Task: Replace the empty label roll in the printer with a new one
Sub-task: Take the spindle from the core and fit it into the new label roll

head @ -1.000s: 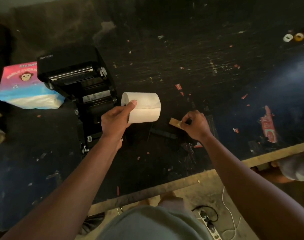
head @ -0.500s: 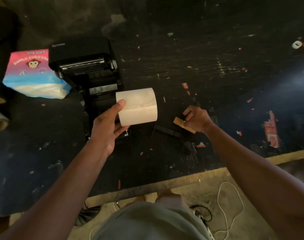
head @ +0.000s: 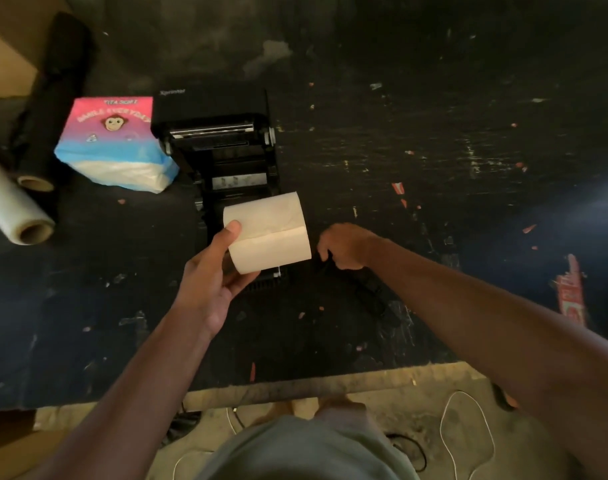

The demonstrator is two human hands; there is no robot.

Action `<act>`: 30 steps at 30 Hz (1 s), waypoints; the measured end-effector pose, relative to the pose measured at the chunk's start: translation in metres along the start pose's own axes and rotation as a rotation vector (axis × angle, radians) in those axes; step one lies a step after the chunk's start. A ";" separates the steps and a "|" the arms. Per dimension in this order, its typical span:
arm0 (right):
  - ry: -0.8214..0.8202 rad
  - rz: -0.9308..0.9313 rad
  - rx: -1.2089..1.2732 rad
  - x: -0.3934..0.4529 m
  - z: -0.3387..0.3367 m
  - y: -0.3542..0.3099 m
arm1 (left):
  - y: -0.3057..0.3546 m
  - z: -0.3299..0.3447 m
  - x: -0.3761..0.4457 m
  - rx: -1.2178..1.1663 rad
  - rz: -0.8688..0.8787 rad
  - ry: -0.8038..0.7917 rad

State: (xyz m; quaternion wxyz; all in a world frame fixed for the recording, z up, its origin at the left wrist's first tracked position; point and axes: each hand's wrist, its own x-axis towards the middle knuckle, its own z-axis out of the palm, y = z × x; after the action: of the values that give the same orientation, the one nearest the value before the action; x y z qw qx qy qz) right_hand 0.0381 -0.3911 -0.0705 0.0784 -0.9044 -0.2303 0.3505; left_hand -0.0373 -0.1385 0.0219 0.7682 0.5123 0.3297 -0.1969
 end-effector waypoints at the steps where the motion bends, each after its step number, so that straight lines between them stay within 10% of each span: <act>1: 0.048 0.028 0.042 -0.002 -0.005 0.003 | 0.000 -0.003 0.000 -0.022 -0.011 -0.010; 12: 1.070 0.177 1.237 -0.109 -0.029 0.017 | 0.000 -0.022 0.005 -0.213 -0.034 -0.198; 30: 1.287 0.095 0.896 -0.140 -0.023 -0.045 | -0.001 -0.011 0.004 -0.142 0.035 -0.182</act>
State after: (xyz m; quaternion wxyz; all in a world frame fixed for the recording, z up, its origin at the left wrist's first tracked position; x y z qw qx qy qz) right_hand -0.0534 -0.4171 0.0440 0.5388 -0.8206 0.0629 -0.1800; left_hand -0.0389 -0.1291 0.0157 0.8327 0.4420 0.2627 -0.2055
